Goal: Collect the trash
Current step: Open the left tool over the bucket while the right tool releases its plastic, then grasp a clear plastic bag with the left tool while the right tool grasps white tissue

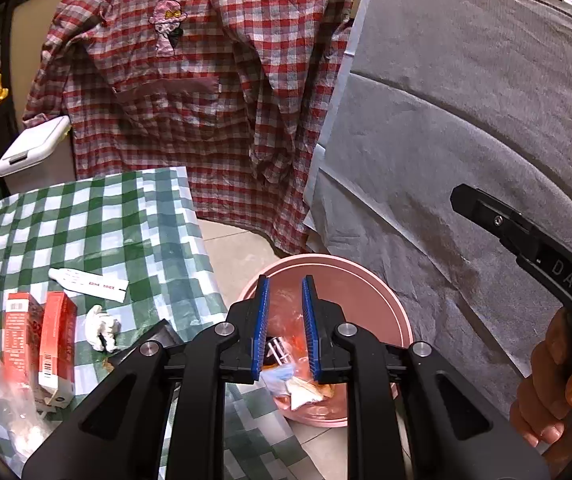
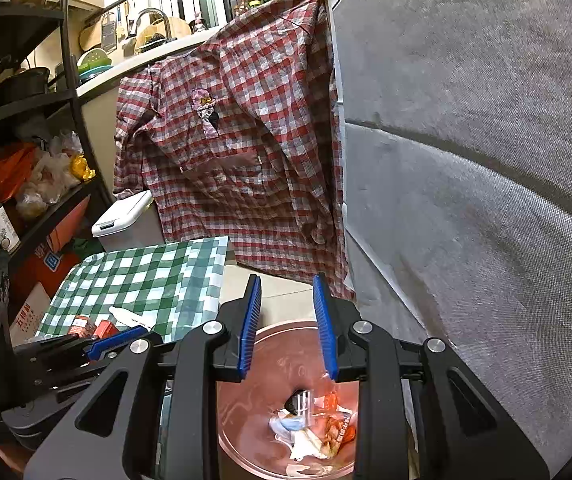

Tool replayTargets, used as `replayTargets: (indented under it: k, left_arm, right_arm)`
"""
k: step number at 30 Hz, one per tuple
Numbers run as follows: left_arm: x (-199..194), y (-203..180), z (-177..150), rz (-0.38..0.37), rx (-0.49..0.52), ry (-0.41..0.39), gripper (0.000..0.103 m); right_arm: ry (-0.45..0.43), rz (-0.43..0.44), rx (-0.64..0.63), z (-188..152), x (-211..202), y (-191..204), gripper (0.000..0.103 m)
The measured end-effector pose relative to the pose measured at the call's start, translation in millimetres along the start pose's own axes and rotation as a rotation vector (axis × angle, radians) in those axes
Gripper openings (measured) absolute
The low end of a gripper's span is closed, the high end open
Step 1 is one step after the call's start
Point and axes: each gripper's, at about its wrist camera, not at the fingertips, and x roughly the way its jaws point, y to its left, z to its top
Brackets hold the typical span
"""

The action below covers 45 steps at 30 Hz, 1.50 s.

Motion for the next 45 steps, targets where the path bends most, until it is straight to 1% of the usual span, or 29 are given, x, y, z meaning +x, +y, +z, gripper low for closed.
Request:
replayTargets:
  k: [3,5,11,16,21,27,35,39,43,45]
  left_arm:
    - [-6,4,2,0.016,-0.008,-0.016,0.017]
    - [-14,8,6,0.035,-0.027,-0.04,0.017]
    - [-48,24,16,0.106,-0.059,-0.148,0.017]
    - [-67,42,18,0.14,-0.072,-0.188,0.017]
    - [-86,61,15,0.172,-0.088,-0.212,0.017]
    - [-105,80,17,0.181,-0.138,-0.237,0.017]
    - [-119,101,12,0.199,-0.15,-0.244,0.017]
    - [-129,123,8,0.217,-0.158,-0.243,0.017]
    - [-144,156,2,0.242,-0.173,-0.235,0.017]
    - [-148,172,-3,0.242,-0.188,-0.221,0.017]
  right_arm:
    - [-0.013,0.007,0.005,1,-3,2,0.028]
    - [-0.031,0.008,0.009,0,-7,4,0.028]
    - [-0.07,0.014,0.009,-3,-13,17,0.028]
    - [-0.096,0.026,-0.011,-4,-20,33,0.028]
    - [-0.117,0.041,-0.038,-6,-23,52,0.028]
    - [-0.101,0.065,-0.076,-13,-15,79,0.028]
    - [-0.1,0.097,-0.099,-18,-12,100,0.027]
    - [-0.096,0.11,-0.102,-21,-11,106,0.026]
    - [-0.087,0.136,-0.101,-22,-10,111,0.026]
    - [-0.086,0.137,-0.105,-23,-9,114,0.026]
